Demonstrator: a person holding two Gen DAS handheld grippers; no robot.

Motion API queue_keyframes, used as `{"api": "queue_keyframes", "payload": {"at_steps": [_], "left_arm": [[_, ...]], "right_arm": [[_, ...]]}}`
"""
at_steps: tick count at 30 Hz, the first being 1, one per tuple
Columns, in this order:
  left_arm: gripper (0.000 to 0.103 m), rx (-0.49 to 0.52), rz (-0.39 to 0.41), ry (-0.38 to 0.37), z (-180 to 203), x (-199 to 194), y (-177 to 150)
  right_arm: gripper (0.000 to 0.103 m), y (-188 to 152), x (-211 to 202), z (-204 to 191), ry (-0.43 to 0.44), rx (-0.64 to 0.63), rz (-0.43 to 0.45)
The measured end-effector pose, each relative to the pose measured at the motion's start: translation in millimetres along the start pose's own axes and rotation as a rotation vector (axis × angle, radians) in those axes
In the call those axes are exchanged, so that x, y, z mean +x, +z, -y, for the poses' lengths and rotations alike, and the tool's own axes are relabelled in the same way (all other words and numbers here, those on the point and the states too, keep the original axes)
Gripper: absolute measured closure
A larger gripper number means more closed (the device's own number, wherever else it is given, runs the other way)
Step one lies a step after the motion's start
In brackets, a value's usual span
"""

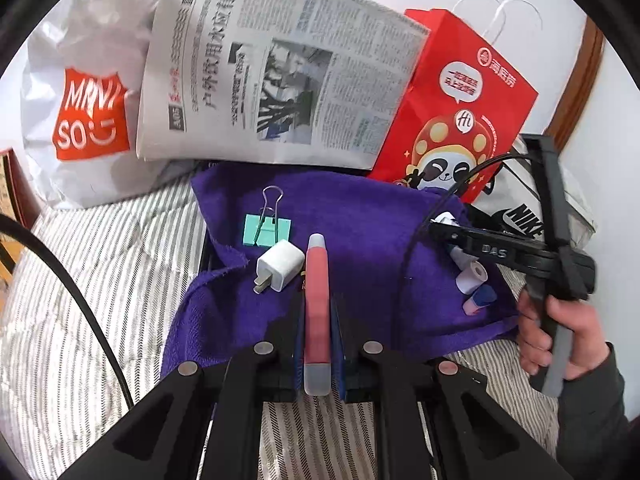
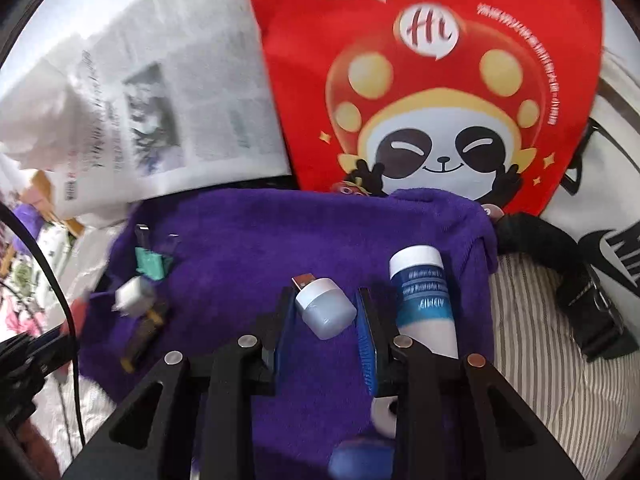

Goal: Organize rigid objects
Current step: 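Set the white jar on the towel with the right tool while the left tool sets the pink tube down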

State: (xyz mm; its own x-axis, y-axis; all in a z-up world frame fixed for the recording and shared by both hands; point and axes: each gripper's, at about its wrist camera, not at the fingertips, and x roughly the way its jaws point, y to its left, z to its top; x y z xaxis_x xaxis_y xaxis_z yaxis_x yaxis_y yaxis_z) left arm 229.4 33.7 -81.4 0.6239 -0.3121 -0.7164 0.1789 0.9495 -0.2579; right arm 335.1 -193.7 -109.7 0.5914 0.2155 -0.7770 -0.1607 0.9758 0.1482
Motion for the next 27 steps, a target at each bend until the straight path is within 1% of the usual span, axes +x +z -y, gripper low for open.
{"api": "queue_keyframes", "payload": {"at_steps": [3, 5, 7, 11, 12, 14, 15, 16, 21, 23, 27], "left_arm": [[0.091, -0.004, -0.006, 0.002, -4, 2, 2], [0.091, -0.007, -0.003, 0.0, -6, 1, 4], [0.091, -0.008, -0.006, -0.009, -7, 2, 6], [0.091, -0.005, -0.026, -0.016, -8, 6, 7], [0.091, 0.0, -0.029, -0.013, -7, 7, 8], [0.091, 0.014, -0.041, -0.007, -5, 10, 9], [0.091, 0.015, -0.042, -0.004, -5, 11, 10], [0.091, 0.014, -0.042, -0.002, -5, 12, 10], [0.091, -0.004, -0.054, -0.002, -7, 17, 14], [0.091, -0.01, -0.061, -0.008, -7, 17, 16], [0.091, 0.0, -0.059, 0.009, -2, 16, 20]], "right_arm": [[0.073, 2, 15, 3, -0.035, 0.011, -0.05], [0.074, 2, 26, 6, -0.039, 0.025, -0.099], [0.073, 2, 30, 3, -0.086, -0.004, -0.101], [0.073, 0, 32, 2, -0.086, -0.011, -0.105], [0.071, 0, 31, 1, -0.082, -0.013, -0.109], [0.063, 1, 31, -2, -0.048, -0.026, -0.124], [0.055, 1, 31, -4, -0.021, -0.034, -0.126], [0.05, 0, 30, -5, -0.013, -0.037, -0.126], [0.05, -7, 14, -9, 0.009, -0.053, -0.08], [0.05, -12, -1, -6, 0.017, -0.049, -0.056], [0.05, -22, -30, 3, 0.064, -0.006, -0.017]]}}
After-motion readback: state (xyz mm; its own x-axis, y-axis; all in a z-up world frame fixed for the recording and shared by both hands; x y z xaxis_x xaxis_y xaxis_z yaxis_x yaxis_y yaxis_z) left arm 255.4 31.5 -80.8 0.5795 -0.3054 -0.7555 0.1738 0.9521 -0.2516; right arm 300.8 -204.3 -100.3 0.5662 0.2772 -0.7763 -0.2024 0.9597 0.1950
